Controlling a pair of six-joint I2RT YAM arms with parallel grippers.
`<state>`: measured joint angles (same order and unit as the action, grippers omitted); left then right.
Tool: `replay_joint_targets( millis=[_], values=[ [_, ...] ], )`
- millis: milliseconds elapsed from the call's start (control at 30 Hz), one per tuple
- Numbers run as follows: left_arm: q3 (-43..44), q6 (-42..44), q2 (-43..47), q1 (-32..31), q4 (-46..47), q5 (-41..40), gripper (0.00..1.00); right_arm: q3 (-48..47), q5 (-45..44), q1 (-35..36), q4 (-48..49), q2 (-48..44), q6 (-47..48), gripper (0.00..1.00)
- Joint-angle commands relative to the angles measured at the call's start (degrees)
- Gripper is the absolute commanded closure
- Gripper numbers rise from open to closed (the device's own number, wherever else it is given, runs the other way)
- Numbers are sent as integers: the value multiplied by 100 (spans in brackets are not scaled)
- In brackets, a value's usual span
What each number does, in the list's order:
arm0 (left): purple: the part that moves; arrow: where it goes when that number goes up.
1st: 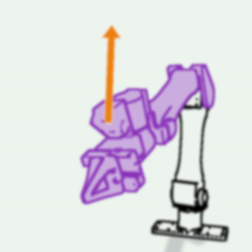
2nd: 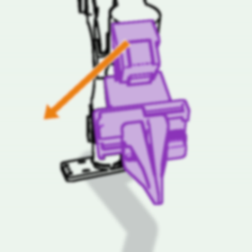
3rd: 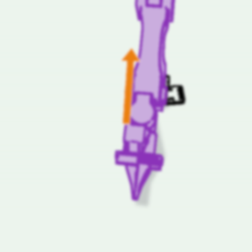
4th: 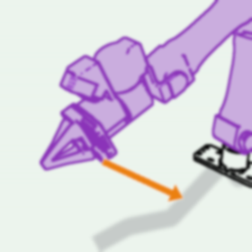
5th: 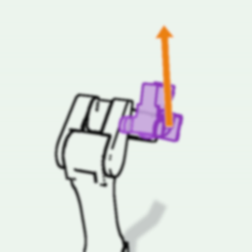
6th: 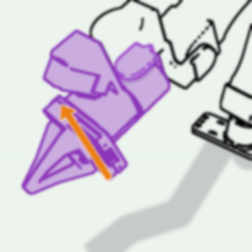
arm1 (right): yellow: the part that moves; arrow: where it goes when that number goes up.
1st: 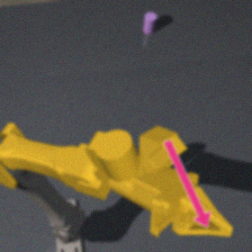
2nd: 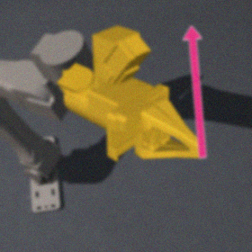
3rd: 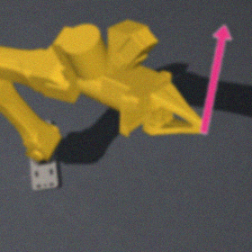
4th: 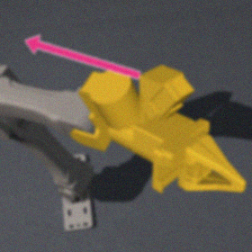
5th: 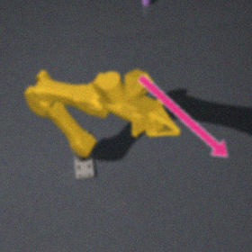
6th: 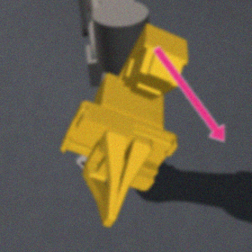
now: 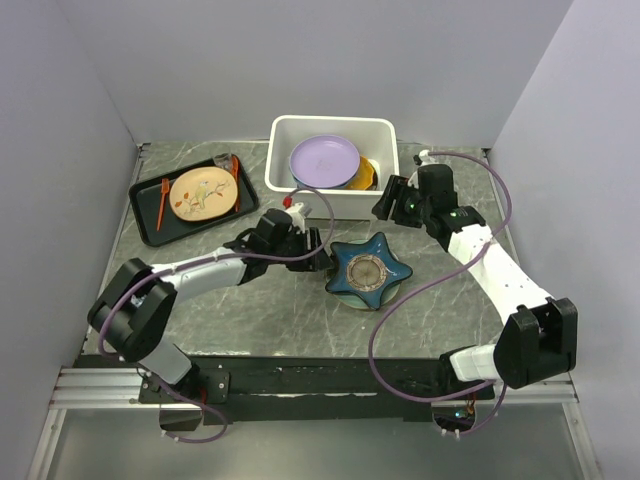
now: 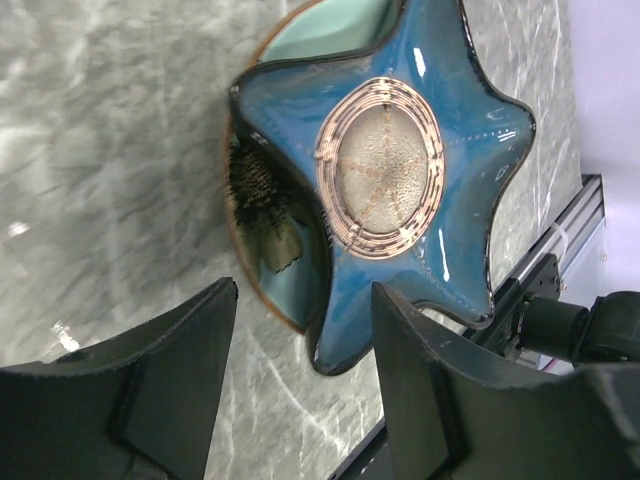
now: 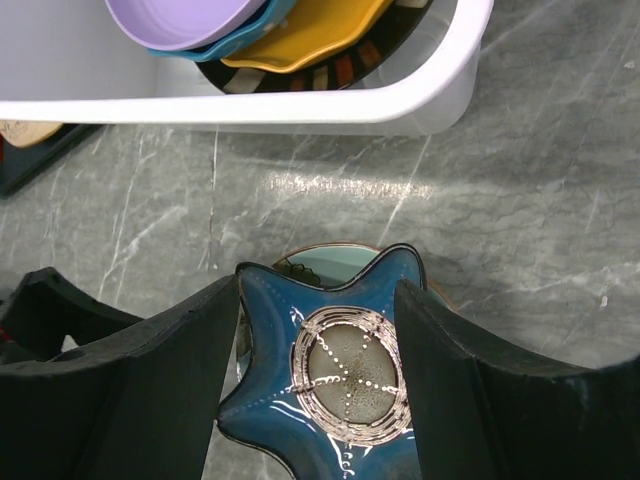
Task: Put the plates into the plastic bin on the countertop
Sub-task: Place the plate in the plastic bin, then pick up the plate at the center of the board.
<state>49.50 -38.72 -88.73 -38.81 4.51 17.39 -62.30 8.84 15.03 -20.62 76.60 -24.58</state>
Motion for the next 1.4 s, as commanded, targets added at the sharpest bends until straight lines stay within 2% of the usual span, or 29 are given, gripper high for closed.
replay_joint_targets(
  millis=[0, 267, 533, 733, 933, 967, 1367],
  values=[
    [438, 171, -241, -197, 129, 54, 40, 8, 91, -26, 164, -233, 120, 30],
    [842, 268, -768, -434, -20, -253, 42, 183, 153, -140, 208, -321, 146, 30],
    [1255, 435, -1313, -610, -222, -455, 50, 350, 170, -298, 199, -496, 146, 30],
    [1344, 409, -1454, -690, -443, -868, 65, 534, 162, -413, 190, -716, 111, 30],
    [1352, 488, -1358, -690, -636, -1018, 91, 553, 197, -465, 190, -752, 76, 30],
    [1361, 497, -1349, -690, -645, -1035, 99, 561, 206, -457, 190, -743, 67, 30],
    [1299, 453, -1059, -690, -671, -1123, 99, 632, 250, -466, 208, -804, 41, 30]
  ],
)
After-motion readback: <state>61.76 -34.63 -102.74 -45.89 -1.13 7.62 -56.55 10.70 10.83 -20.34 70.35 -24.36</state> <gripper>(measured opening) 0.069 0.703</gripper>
